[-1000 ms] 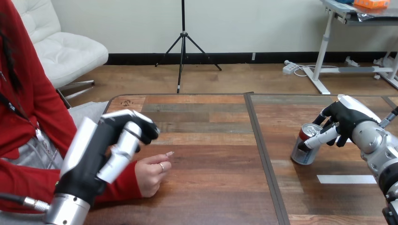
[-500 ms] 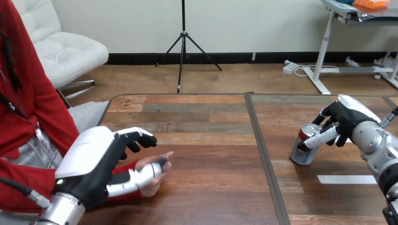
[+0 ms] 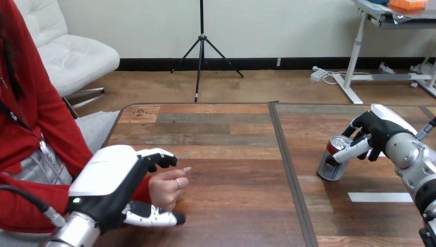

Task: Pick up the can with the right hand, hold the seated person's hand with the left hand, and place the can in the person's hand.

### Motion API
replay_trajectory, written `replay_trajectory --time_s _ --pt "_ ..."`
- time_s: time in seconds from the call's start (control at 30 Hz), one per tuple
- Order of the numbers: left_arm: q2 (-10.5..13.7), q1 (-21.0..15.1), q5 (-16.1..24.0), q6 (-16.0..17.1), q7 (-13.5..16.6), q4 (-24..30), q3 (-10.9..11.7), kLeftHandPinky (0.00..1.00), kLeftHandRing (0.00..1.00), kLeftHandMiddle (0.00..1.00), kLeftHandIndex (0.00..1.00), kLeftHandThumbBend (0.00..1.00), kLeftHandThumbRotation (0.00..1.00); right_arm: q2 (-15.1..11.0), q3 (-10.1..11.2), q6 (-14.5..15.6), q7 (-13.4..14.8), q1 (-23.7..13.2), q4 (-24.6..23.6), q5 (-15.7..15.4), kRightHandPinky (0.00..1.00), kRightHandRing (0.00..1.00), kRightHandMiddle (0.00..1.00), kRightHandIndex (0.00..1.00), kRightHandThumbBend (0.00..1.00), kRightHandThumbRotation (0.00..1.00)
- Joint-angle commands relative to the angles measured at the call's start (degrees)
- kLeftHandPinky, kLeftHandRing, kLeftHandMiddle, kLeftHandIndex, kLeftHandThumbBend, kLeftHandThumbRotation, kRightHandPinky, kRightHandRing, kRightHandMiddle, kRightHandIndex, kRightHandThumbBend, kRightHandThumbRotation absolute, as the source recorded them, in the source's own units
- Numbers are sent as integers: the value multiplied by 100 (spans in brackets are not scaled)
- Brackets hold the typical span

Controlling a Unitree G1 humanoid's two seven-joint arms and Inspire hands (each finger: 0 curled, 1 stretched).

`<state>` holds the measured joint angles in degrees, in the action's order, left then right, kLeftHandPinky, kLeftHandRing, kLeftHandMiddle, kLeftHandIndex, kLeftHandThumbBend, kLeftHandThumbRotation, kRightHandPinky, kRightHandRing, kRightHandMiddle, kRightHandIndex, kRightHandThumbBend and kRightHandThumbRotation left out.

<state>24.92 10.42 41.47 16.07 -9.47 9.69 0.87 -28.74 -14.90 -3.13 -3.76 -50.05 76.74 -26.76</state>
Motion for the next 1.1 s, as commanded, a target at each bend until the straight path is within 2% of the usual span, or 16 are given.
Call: replay_trajectory --time_s 0.0,0.6,1.07 --pt "192 -459 169 -129 26 -10 -131 62 72 74 73 100 14 -100 107 -135 104 -330 -179 91 34 38 44 50 77 0" --pt "356 -736 700 -538 286 -661 -455 65 75 78 75 100 11 -68 102 -104 69 -373 -177 92 37 40 46 50 76 0" --pt "381 -851 906 -807 553 -989 -592 69 78 80 78 100 5 -58 108 -130 71 -389 -194 96 38 41 47 50 76 0"
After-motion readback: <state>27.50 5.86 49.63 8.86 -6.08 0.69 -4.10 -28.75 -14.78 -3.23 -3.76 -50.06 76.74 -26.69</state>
